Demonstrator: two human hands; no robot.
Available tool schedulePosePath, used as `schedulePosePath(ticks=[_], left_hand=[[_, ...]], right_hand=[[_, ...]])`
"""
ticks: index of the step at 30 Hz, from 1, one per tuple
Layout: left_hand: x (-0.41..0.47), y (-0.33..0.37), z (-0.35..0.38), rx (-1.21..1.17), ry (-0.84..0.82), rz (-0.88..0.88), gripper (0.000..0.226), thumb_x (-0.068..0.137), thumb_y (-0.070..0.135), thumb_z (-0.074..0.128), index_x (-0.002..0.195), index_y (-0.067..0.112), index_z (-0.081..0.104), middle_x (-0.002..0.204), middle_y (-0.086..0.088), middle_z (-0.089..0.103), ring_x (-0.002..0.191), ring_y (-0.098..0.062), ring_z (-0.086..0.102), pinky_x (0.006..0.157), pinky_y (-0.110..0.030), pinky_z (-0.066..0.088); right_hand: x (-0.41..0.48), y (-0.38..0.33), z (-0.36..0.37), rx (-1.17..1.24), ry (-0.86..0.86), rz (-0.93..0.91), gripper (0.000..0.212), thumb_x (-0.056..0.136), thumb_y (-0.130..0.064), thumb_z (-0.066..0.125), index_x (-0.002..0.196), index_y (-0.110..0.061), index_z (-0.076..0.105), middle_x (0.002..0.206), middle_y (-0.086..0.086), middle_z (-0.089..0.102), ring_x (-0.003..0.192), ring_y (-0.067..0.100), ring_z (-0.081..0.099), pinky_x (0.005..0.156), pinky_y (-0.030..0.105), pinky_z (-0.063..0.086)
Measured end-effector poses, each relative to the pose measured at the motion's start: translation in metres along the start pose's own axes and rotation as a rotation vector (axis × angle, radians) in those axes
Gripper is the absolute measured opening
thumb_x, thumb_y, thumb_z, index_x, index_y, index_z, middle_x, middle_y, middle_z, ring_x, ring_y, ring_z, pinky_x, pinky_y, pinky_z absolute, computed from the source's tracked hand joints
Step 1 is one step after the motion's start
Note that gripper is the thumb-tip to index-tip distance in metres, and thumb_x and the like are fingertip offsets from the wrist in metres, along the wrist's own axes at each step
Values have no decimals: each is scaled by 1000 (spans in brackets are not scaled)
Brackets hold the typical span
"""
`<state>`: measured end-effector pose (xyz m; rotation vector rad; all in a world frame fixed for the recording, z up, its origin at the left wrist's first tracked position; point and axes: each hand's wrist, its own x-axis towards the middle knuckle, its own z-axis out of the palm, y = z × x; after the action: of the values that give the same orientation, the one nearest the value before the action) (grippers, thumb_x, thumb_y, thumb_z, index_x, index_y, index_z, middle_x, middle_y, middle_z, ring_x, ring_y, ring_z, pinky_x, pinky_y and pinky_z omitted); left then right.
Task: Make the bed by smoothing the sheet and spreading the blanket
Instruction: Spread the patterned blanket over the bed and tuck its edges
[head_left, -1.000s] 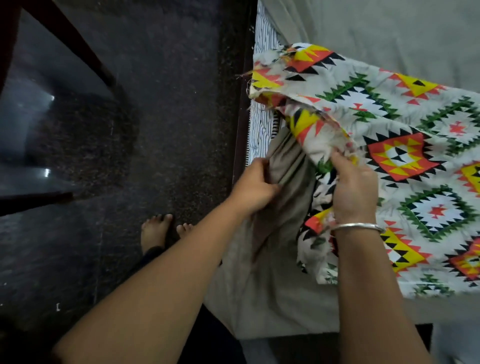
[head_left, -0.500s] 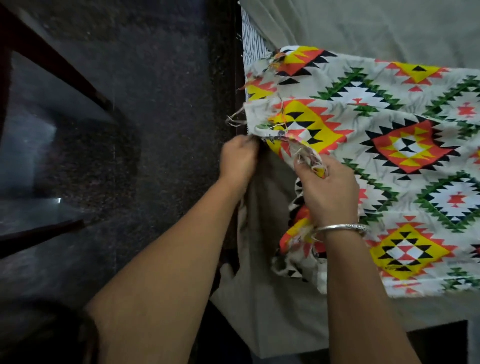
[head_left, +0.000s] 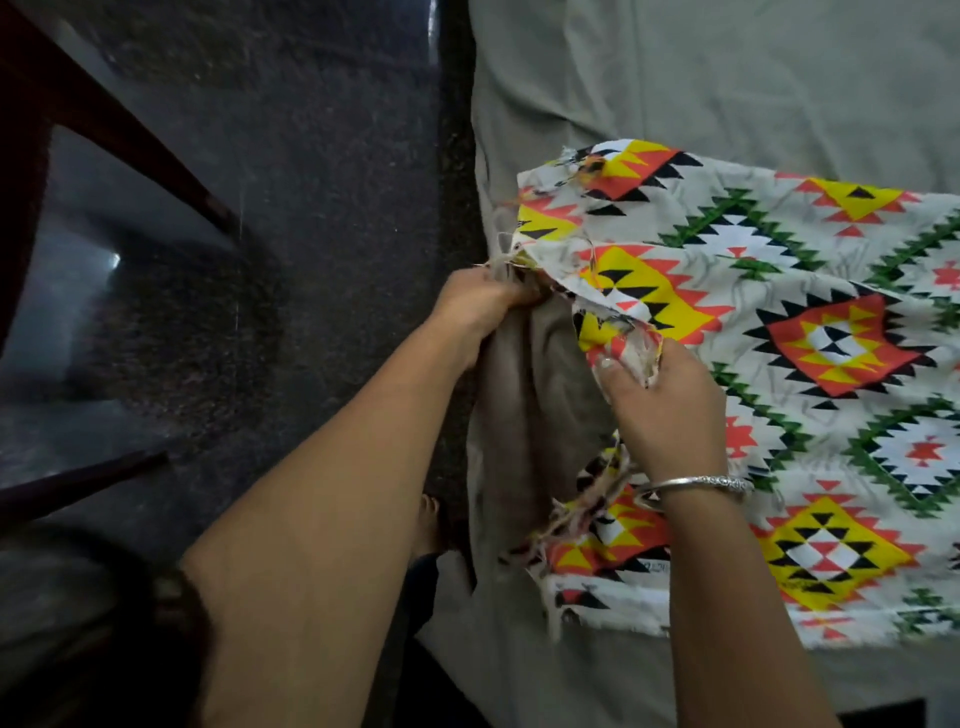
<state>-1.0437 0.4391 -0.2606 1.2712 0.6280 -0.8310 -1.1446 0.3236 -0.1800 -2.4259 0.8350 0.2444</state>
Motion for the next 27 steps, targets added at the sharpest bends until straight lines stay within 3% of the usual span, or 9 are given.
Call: schedulePosePath(ticks=[4, 7, 10, 15, 17, 19, 21, 24, 27], left_hand=[[11, -15, -34, 130, 541, 145, 17, 80, 24, 68, 84, 11, 58, 83, -3, 62, 82, -22, 60, 63, -28, 41], [10, -51, -66, 369, 697, -94, 30, 87, 25, 62, 109, 9, 49, 116, -13, 55, 101, -31, 55, 78, -32, 41], [9, -71, -67, 608, 497, -114, 46, 83, 28, 66, 122, 12, 47, 126, -15, 49, 111, -35, 53, 92, -37, 42], [-3, -87, -31, 497, -61, -18, 10, 86, 15, 64, 87, 16, 54, 88, -16, 62, 82, -25, 59, 80, -43, 50], [-11, -86, -22, 494, -226, 13, 13, 84, 12, 64, 95, 12, 58, 91, -15, 64, 86, -27, 61, 81, -43, 50], [-15, -88, -16, 479, -366, 46, 32, 86, 4, 60, 118, -1, 55, 108, -12, 63, 84, -15, 61, 81, -29, 50], [-22, -90, -15, 463, -440, 38, 45, 86, -4, 57, 130, -2, 48, 110, -7, 55, 82, -1, 57, 75, -14, 45], [-31, -100, -15, 473, -426, -30, 47, 89, -5, 49, 134, 5, 44, 115, -13, 56, 100, -14, 48, 72, -17, 40], [-33, -123, -17, 593, -446, -124, 38, 93, -2, 44, 131, 2, 45, 104, -12, 55, 93, -18, 50, 67, -21, 37]], right_hand=[[7, -7, 4, -32, -73, -50, 19, 80, -26, 69, 78, -8, 61, 70, 7, 60, 72, 29, 56, 61, 33, 40], [13, -15, 13, -114, -152, -80, 13, 83, -23, 63, 84, -11, 59, 72, 4, 58, 72, 28, 53, 60, 33, 40], [19, -20, 23, -182, -253, -75, 7, 86, -21, 58, 81, -18, 53, 68, -2, 53, 72, 28, 52, 58, 31, 33], [21, -29, 38, -209, -345, -77, 28, 88, -28, 58, 115, -22, 57, 91, 1, 60, 79, 21, 53, 66, 27, 37], [21, -28, 41, -180, -324, -65, 29, 88, -34, 59, 114, -23, 57, 81, -6, 53, 81, 20, 54, 67, 27, 37], [18, -25, 44, -161, -285, -44, 25, 88, -36, 59, 108, -22, 58, 70, -11, 49, 76, 20, 53, 64, 28, 38], [10, -22, 46, -175, -251, -33, 18, 88, -31, 58, 100, -18, 57, 67, -7, 50, 75, 25, 55, 59, 29, 36], [-8, -14, 55, -205, -237, -25, 20, 84, -16, 56, 104, -16, 56, 82, 9, 63, 83, 33, 57, 63, 34, 42], [-21, -4, 62, -209, -196, -36, 39, 81, -4, 51, 119, -15, 54, 95, 18, 64, 90, 38, 57, 68, 39, 44]])
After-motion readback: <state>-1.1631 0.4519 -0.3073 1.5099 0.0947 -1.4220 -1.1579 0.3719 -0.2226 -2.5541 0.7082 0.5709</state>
